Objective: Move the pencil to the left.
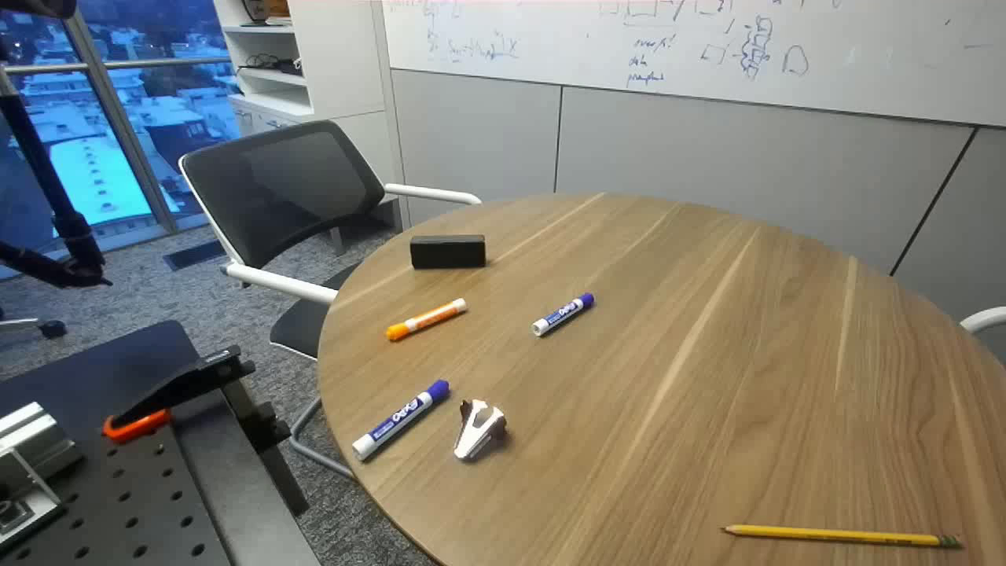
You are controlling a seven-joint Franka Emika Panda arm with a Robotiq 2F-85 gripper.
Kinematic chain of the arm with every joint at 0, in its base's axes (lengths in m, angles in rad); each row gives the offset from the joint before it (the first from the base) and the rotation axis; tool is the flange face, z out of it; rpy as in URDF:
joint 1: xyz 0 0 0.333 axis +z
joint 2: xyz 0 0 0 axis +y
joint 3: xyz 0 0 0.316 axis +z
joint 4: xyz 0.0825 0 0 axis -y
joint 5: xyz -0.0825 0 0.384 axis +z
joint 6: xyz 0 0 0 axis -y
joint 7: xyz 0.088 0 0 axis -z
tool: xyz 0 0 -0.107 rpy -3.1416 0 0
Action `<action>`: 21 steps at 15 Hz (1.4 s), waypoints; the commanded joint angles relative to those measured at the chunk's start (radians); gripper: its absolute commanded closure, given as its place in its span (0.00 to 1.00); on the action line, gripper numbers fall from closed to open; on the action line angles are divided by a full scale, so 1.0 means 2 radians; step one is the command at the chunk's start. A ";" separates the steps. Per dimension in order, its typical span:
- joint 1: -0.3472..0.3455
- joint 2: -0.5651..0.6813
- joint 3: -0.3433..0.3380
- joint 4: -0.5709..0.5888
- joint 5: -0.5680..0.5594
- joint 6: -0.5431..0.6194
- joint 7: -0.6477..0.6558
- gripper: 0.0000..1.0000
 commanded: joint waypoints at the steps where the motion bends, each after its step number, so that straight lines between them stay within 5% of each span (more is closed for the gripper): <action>1: 0.005 0.000 -0.004 0.002 -0.002 -0.002 0.002 0.00; 8: 0.005 0.000 -0.004 0.002 -0.002 -0.002 0.002 0.00; 13: 0.007 0.125 0.009 0.066 0.003 0.039 0.057 0.00; 21: -0.011 0.382 -0.015 0.249 0.027 0.083 0.111 0.00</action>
